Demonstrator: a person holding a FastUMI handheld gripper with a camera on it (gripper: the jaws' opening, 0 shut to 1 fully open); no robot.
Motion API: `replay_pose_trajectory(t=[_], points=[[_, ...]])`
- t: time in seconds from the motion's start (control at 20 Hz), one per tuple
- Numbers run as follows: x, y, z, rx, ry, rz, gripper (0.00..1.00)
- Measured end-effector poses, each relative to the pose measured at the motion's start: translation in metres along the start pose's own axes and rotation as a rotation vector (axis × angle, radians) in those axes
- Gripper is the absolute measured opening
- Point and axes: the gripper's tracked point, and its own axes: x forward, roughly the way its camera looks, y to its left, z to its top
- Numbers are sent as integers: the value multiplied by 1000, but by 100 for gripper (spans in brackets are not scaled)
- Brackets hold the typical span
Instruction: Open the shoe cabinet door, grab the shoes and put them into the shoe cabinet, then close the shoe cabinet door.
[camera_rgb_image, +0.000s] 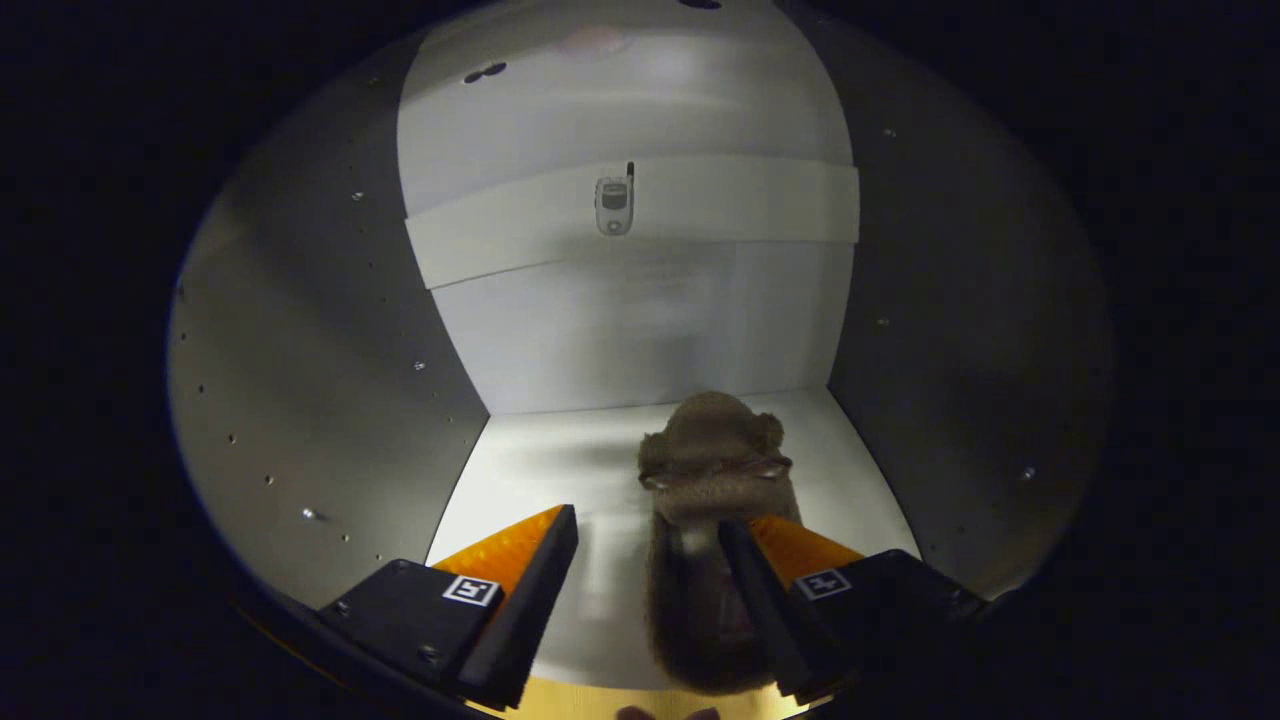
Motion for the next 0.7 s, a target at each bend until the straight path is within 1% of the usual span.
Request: replay_pose_trajectory(t=[0.05, 0.1, 0.25, 0.4, 0.7], points=[[-11, 0, 1, 9, -17, 14, 98], [-23, 0, 3, 18, -33, 24, 99], [-58, -3, 7, 37, -99, 36, 98], [-104, -8, 9, -1, -185, 24, 98], [-227, 5, -2, -64, -384, 38, 98]])
